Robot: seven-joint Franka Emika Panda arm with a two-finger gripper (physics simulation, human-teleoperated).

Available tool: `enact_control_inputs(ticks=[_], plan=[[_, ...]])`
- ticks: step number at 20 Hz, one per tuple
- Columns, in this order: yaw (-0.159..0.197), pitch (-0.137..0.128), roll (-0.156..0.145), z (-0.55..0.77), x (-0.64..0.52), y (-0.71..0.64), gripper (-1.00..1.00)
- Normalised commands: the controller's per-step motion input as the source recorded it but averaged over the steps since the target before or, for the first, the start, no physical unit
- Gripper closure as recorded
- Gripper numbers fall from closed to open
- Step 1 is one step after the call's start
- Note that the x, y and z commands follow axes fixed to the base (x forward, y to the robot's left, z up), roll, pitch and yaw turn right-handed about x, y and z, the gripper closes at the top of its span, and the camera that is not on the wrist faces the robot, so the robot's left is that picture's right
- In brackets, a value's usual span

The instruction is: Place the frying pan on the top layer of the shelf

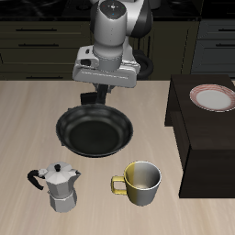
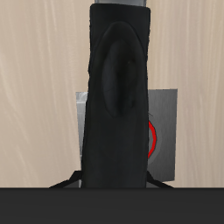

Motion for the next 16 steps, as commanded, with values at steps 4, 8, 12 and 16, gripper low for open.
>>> enact_control_inputs(ticks=[4, 8, 12, 16], plan=[[0.088, 0.000, -0.002, 0.04, 0.04, 0.02, 1.00], [0.111, -0.010, 0.006, 0.04, 0.17, 0.03, 1.00], [0.145, -0.039, -0.033, 0.06, 0.08, 0.02, 1.00], [0.113, -0.040, -0.019, 0.12, 0.02, -0.05, 1.00]])
